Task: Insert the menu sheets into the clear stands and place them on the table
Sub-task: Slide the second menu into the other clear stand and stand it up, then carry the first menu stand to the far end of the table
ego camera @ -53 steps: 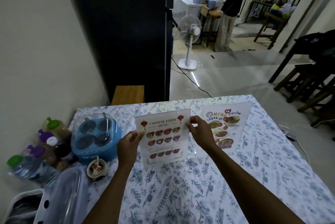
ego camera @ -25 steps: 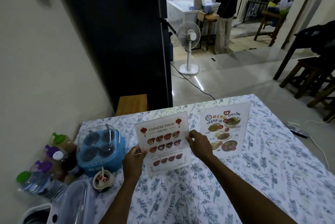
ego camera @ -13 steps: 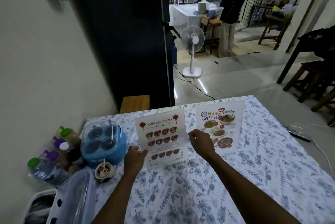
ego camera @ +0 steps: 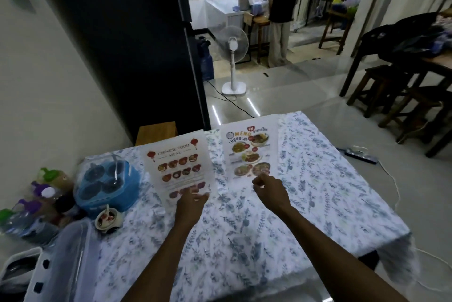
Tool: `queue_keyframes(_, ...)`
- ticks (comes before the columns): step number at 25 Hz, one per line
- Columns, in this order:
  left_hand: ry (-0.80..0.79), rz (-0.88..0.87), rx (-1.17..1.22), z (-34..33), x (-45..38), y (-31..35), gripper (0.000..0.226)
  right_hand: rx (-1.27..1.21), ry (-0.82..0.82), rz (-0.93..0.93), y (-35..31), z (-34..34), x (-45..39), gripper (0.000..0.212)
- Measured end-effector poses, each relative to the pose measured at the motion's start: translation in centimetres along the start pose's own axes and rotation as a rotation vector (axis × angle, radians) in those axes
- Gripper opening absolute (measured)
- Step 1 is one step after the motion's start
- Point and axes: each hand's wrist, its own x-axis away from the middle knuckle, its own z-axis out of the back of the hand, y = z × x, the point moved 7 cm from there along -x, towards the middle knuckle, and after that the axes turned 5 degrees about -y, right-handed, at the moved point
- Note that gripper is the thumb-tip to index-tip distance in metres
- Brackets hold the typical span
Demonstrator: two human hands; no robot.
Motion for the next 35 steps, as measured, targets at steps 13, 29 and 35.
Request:
queue_keyframes(13, -0.247, 0.083, -0.103, -12.1, -8.0, 2.7, 0.095, 0.003, 0.041, -0.271, 11.7, 6.1, -3.1, 0.021)
queue_keyframes(29, -0.116, 0.021, -0.055, -13.1, -13.9, 2.7, 0.052, -0.038, -0.183, -0.185, 12.9, 2.1, -14.7, 0.022)
queue_keyframes(35, -0.137, 0.018, -0.184, -13.3, -14.6, 3.8, 0.048, 0.008, -0.221, -0.142, 13.6, 3.3, -15.7, 0.012)
